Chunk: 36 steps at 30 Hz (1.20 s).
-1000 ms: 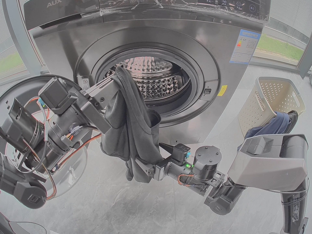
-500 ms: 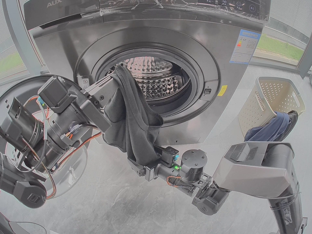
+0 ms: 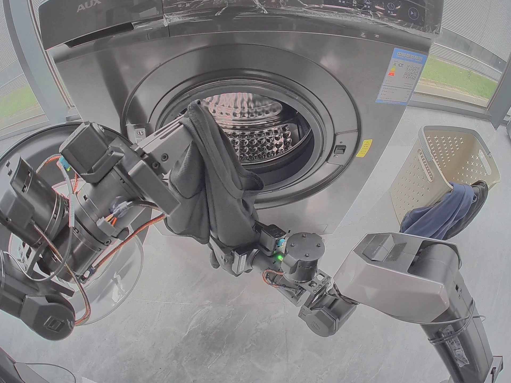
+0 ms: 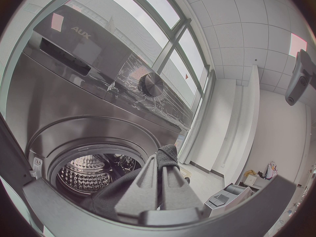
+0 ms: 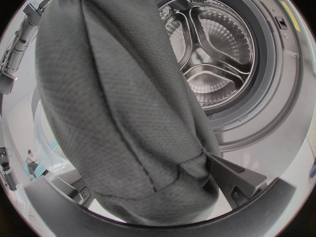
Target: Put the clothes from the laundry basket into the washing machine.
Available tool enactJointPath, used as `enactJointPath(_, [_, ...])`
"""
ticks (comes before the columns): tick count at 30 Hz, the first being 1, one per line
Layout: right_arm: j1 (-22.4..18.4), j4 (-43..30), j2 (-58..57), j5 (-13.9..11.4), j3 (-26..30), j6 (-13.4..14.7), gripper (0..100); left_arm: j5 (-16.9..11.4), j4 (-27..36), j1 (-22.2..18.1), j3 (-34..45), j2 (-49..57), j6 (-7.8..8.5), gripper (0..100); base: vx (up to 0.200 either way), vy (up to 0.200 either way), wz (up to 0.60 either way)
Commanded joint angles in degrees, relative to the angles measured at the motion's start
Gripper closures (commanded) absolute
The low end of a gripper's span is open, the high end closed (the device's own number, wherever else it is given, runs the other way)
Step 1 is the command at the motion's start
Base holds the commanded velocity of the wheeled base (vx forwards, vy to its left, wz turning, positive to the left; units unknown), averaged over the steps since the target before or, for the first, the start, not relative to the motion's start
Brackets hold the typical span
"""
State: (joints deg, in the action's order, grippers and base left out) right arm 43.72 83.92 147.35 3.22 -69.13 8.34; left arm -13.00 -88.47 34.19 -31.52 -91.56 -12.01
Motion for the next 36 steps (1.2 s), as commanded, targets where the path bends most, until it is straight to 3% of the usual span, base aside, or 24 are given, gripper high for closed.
enactJointPath(1, [-0.8,-0.2,1.3,0.3,-2.1,0.0,0,0.0,0.0,0.2,0.0,0.2,-0.03,100,0.000,0.000,0.00])
enactJointPath(8, [-0.4,-0.2,2.5,0.6,-3.7,0.2,0,0.1,-0.1,0.3,0.1,0.2,-0.03,100,0.000,0.000,0.00])
enactJointPath(9, [-0.3,-0.2,2.5,1.3,-3.8,0.2,100,0.1,-0.1,0.3,0.1,0.2,-0.03,100,0.000,0.000,0.00])
enactJointPath(16, [-0.8,0.1,1.1,1.7,-2.6,0.5,100,0.2,0.0,-0.6,-0.4,0.1,-0.12,100,0.000,0.000,0.00])
enactJointPath(25, [-2.8,0.5,-10.3,1.7,8.8,0.5,100,0.1,0.4,-6.4,0.9,-0.5,-0.30,100,0.000,0.000,0.00])
enactJointPath(36, [-4.4,0.1,-21.6,1.7,14.8,0.4,100,-0.2,1.4,-10.1,8.2,-6.6,0.05,100,0.000,0.000,0.00])
